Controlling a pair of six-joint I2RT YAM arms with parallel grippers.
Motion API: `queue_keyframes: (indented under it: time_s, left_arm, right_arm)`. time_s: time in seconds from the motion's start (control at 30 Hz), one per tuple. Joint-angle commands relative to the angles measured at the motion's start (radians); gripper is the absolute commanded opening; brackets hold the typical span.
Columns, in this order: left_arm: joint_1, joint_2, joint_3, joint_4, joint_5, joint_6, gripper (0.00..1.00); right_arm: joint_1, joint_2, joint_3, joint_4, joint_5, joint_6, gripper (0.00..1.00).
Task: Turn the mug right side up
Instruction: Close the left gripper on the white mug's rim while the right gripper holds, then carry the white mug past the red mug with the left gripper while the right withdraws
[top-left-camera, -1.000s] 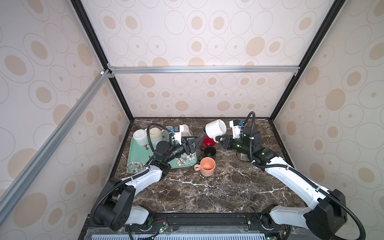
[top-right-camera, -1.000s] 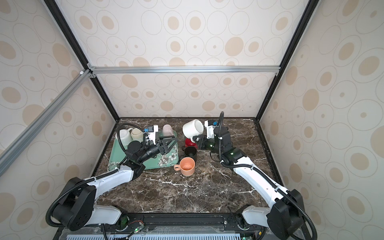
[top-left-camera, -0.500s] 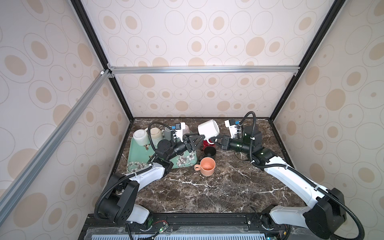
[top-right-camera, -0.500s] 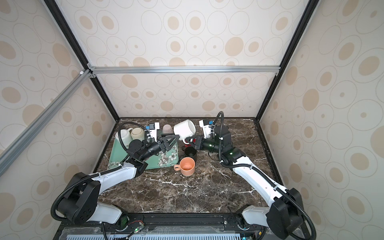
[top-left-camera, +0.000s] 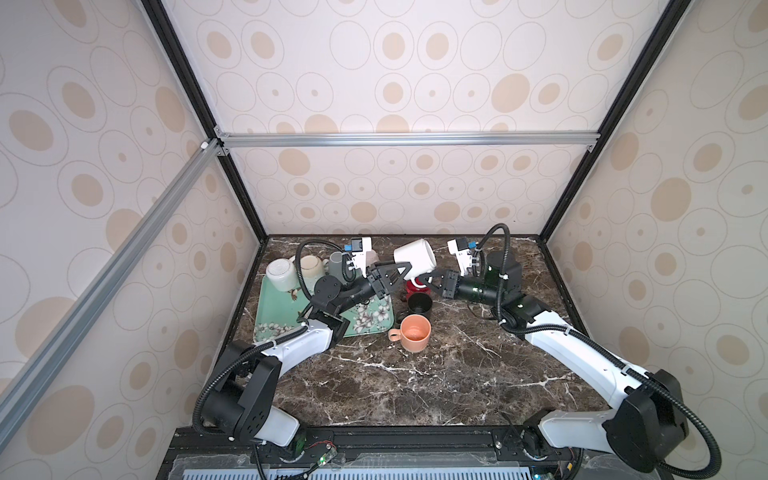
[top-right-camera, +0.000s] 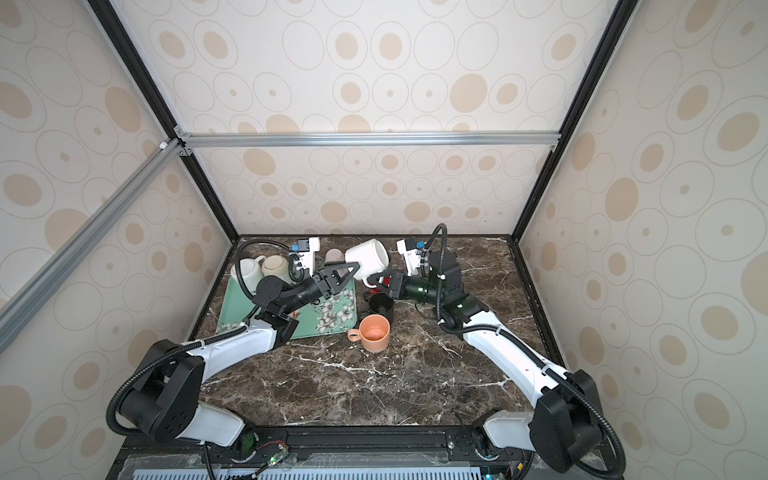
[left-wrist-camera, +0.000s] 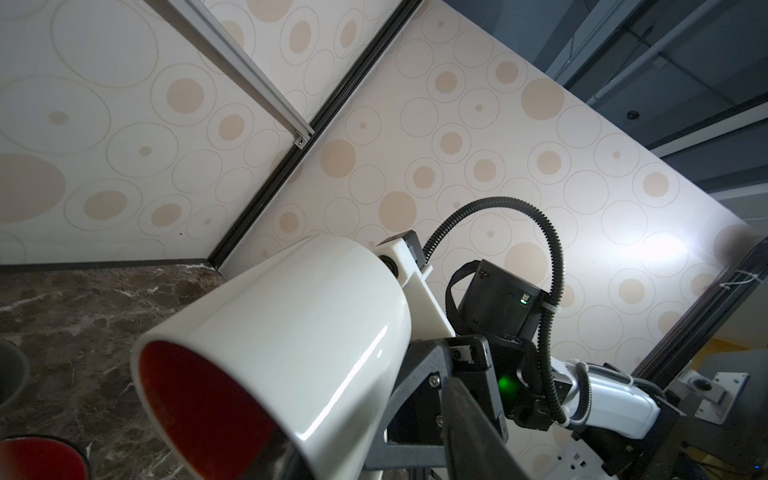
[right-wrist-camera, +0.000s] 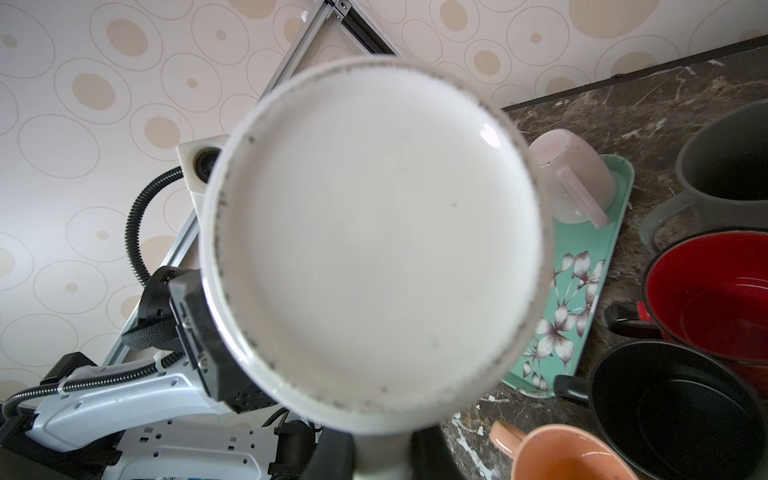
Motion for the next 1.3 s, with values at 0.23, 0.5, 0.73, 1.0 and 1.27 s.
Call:
queue_keyframes:
  time_s: [0.23,0.5,0.73,1.0,1.27]
  left_arm:
    - [-0.042,0.026,0.098,0.154,0.093,-0.083,0.15]
    - [-0.065,0.019,0.143,0.176,0.136,-0.083,0.00]
    - [-0.067,-0.029,0.234,-0.146,0.150,0.147,0.00]
    - [-0.079,-0.018,0.422,-0.645,0.050,0.484,0.00]
    - [-0.161,0.089,0.606,-0.967,-0.113,0.670,0.00]
  right_arm:
    - [-0.011,-0.012,-0.021,0.042,-0.010,-0.004,0.00]
    - [-0.015,-0.023,-0.028,0.003,0.000,-0.014,0.12]
    - [-0.028,-0.120,-0.021,-0.190,0.142,-0.107,0.43]
    - [-0.065,-0.213,0.038,-0.506,0.348,-0.216,0.48]
    - [-0.121,-0.290,0.059,-0.697,0.481,-0.298,0.50]
